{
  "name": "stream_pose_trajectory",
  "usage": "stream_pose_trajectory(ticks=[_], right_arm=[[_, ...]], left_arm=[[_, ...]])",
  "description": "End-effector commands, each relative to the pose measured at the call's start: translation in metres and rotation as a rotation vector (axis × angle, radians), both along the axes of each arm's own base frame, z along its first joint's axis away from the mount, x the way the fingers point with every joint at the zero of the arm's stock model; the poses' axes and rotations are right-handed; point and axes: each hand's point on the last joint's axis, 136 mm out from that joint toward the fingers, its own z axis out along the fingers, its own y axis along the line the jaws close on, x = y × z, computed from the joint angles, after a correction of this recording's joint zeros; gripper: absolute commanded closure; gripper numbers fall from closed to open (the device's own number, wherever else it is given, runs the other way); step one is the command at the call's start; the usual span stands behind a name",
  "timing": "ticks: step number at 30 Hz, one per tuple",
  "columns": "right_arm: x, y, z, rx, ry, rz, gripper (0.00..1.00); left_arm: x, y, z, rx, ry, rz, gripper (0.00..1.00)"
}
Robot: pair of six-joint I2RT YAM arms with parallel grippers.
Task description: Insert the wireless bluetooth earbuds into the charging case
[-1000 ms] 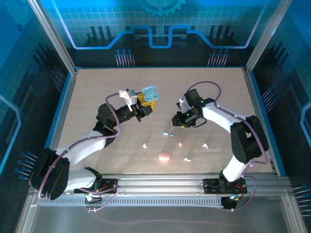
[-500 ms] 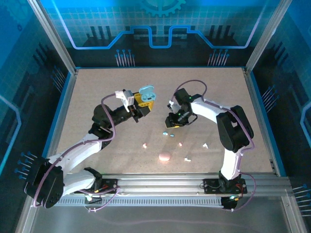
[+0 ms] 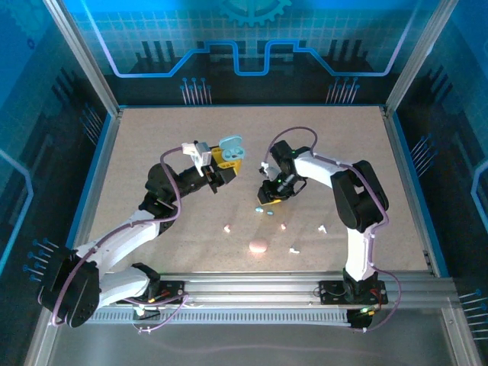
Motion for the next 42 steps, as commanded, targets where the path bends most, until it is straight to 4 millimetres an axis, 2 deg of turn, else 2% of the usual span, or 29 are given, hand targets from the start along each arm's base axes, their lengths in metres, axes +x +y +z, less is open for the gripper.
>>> stream_pose_trajectory(ticks=[1,9,26,42], right_arm=[[-0.015,0.005,-0.002,0.007,0.057,0.045,0.6],[-0.034,-0.003,-0.008,-0.016,0.104,0.052,0.61],[-0.044,-0.009,0.0,-0.062,0.096,0.038,0.65],[-0.032,-0.013,-0.005,-0.213,0.02,0.021,0.67]], left_arm=[[-0.004,0.005,0.011,-0.002,-0.05,0.01,0.65],[-0.004,0.004,0.009,0.007,-0.046,0.01,0.65],[-0.004,0.003,0.007,0.006,-0.041,0.005,0.65],[-0.004,0.004,0.007,0.009,-0.04,0.008,0.65]])
